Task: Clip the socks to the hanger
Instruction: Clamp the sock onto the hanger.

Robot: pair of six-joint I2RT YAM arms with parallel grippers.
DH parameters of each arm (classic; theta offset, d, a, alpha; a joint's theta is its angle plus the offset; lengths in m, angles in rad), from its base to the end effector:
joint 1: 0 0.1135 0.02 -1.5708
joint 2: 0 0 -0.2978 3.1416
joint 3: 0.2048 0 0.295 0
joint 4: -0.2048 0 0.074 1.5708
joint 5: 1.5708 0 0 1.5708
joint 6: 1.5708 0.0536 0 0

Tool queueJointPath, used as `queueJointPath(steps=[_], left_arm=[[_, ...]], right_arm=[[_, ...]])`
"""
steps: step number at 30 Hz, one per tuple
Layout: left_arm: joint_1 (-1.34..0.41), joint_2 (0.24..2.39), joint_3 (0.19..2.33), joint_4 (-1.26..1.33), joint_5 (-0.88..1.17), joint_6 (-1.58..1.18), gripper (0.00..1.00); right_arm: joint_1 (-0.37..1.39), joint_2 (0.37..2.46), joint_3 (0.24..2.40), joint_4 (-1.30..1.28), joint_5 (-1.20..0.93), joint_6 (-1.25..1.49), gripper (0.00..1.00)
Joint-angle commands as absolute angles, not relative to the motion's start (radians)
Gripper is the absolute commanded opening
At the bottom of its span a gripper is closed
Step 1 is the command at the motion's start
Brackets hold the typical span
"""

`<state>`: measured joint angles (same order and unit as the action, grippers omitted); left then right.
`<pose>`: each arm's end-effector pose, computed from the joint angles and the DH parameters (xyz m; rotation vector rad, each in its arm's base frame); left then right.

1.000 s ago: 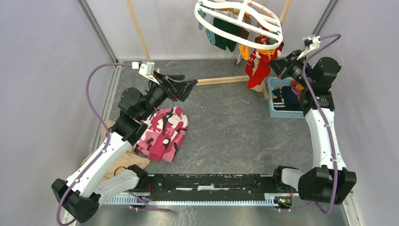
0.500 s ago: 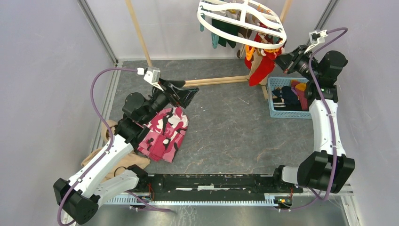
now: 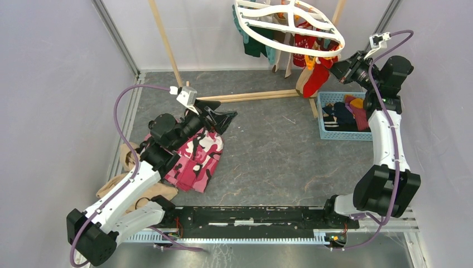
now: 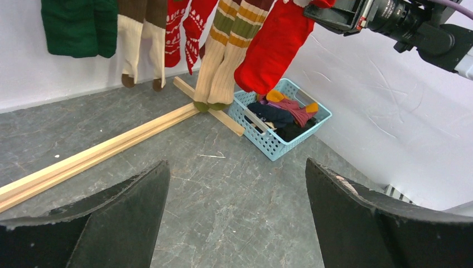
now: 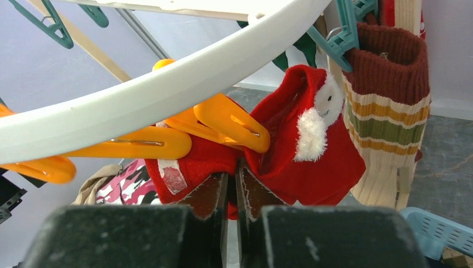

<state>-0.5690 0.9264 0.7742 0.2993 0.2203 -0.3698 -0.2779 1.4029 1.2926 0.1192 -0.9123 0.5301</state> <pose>0.2133 -0.1503 0.3856 0.3364 1.4555 -0.9230 0.3681 -0.0609 0.4359 -0.0912 1.6366 0.9014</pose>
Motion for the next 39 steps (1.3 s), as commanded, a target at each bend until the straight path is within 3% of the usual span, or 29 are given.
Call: queueJointPath(steps=[1,20,31,39], left_arm=[[-0.571,0.924,0.765,0.384,0.259,-0.29,0.96],[-0.571,0.905,0.696,0.427,0.3,-0.28,0.96],[-0.571,0.907,0.653,0.462,0.325,-0.308,0.96],[-0.571,0.885,0.697,0.372,0.38,-0.334,0.98]], right_arm=[[-0.283,1.385,1.319,0.164,-0.958,0.519,0.14],[-0.283,1.293,1.221,0.135,-1.017,0.401,0.44],[-0.299,1.207,1.178,-0.061,-1.074,0.145,0.69],[-0.329,1.163,1.139,-0.206,-1.178,-0.094,0.8]])
